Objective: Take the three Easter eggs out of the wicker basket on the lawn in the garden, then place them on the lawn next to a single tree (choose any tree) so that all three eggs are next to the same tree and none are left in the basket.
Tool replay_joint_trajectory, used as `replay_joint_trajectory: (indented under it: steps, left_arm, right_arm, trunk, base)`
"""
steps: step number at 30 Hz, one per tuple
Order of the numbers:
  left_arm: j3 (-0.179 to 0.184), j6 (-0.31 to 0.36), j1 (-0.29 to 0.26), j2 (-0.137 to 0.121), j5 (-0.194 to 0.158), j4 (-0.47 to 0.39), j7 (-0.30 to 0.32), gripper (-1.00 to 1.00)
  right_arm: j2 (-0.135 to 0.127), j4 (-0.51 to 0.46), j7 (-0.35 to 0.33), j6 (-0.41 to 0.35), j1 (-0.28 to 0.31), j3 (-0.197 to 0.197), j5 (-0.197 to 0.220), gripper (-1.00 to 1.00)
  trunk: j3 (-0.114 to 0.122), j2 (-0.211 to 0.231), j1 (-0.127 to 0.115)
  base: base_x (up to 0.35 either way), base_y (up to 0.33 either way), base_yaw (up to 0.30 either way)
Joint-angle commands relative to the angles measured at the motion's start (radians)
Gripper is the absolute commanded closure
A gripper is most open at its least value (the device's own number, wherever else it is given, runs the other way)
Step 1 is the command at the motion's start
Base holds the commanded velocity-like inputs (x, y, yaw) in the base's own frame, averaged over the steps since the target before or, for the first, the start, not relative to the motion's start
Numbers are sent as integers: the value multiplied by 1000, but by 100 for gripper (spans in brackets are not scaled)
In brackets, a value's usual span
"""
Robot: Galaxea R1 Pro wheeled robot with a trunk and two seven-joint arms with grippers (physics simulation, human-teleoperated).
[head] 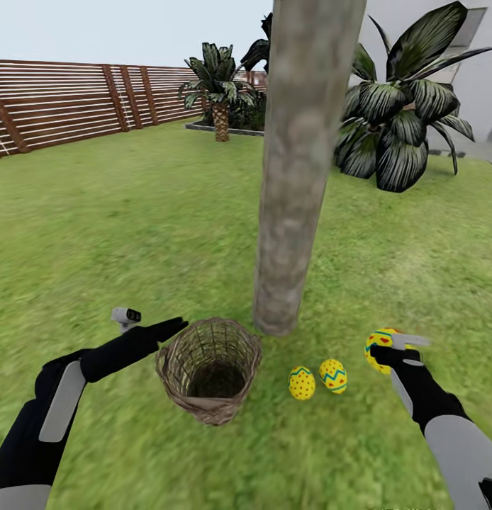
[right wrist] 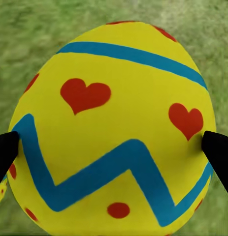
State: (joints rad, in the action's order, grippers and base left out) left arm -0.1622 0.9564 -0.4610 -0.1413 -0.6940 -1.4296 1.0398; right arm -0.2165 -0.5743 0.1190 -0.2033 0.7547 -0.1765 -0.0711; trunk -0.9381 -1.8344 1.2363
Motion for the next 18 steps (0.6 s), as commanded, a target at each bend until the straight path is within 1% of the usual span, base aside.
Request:
replay_joint_trajectory:
  steps: [1, 3, 5, 7, 10, 12, 14, 18]
  left_arm:
    - [0, 2, -1, 0, -1, 0, 2, -100]
    - [1, -4, -1, 8, -1, 0, 1, -100]
    - [0, -6, -1, 17, 0, 0, 0, -100]
    - [-1, -7, -1, 19, -1, 0, 1, -100]
    - [-2, -7, -1, 20, -1, 1, 2, -100]
    - [-2, -7, -1, 20, -1, 1, 2, -100]
    - [-2, -7, -1, 20, -1, 1, 2, -100]
    - [-2, -7, -1, 20, -1, 2, 2, -100]
  right_arm:
    - [7, -1, 1, -6, 0, 1, -9, 100]
    - [17, 1, 1, -6, 0, 3, -11, 100]
    - [19, 4, 1, -5, 0, 3, -12, 100]
    - [20, 5, 1, -5, 0, 6, -12, 100]
    - [20, 6, 1, 6, 0, 38, -11, 100]
    - [24, 7, 1, 12, 0, 43, -10, 100]
    - [35, 8, 1, 15, 0, 44, -11, 100]
    - [39, 9, 1, 17, 0, 45, -12, 100]
  trunk:
    - [-1, 0, -1]
    - [-1, 0, -1]
    - [-1, 0, -1]
    - [-1, 0, -1]
    - [-1, 0, -1]
    - [-1, 0, -1]
    - [-1, 0, -1]
    - [-1, 0, -1]
  base:
    - [-236, -242, 261]
    - [-223, -262, 282]
    - [-208, -280, 291]
    - [-127, -308, 293]
    - [-21, -332, 293]
    - [-2, -339, 293]
    - [13, -340, 293]
    - [87, -336, 272]
